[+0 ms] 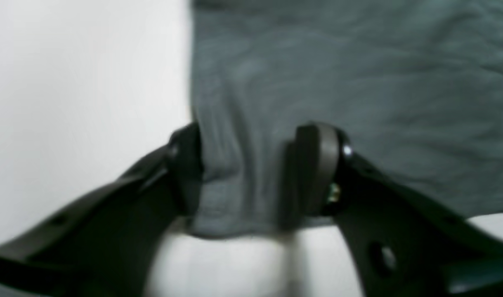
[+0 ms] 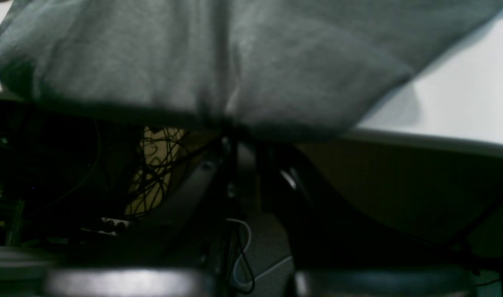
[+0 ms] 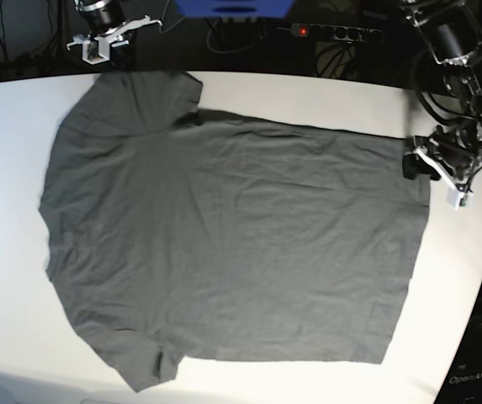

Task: Fold the T-shirt properly
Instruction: 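Close the left gripper on the hem corner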

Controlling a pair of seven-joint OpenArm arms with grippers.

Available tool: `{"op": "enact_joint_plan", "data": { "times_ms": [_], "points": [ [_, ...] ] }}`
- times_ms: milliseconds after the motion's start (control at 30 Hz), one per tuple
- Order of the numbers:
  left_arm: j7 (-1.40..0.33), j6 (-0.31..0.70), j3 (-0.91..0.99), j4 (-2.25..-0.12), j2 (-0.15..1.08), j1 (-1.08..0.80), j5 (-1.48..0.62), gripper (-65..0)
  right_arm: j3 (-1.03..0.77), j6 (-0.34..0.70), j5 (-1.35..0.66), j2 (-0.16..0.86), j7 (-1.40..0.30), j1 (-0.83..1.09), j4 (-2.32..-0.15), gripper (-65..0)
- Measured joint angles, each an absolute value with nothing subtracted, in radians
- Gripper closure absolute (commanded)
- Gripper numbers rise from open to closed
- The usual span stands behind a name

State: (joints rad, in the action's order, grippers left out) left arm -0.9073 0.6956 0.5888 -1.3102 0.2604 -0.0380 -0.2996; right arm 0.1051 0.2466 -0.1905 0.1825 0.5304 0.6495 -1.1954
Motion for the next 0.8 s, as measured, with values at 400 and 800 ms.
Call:
{"op": "enact_joint_plan", "data": {
  "times_ms": [400, 800],
  "points": [
    [-0.882, 0.699, 0.586, -1.265, 0.258, -0.030, -0.331, -2.4, 0.105, 0.247, -0.191, 0.183, 0.530, 0.649, -1.195, -0.3],
    [-0.871, 0.704, 0.587, -1.270, 0.258, -0.055, -0.360, -2.6, 0.106, 0.248, -0.183, 0.193, 0.521, 0.641, -1.197, -0.3]
  ]
}}
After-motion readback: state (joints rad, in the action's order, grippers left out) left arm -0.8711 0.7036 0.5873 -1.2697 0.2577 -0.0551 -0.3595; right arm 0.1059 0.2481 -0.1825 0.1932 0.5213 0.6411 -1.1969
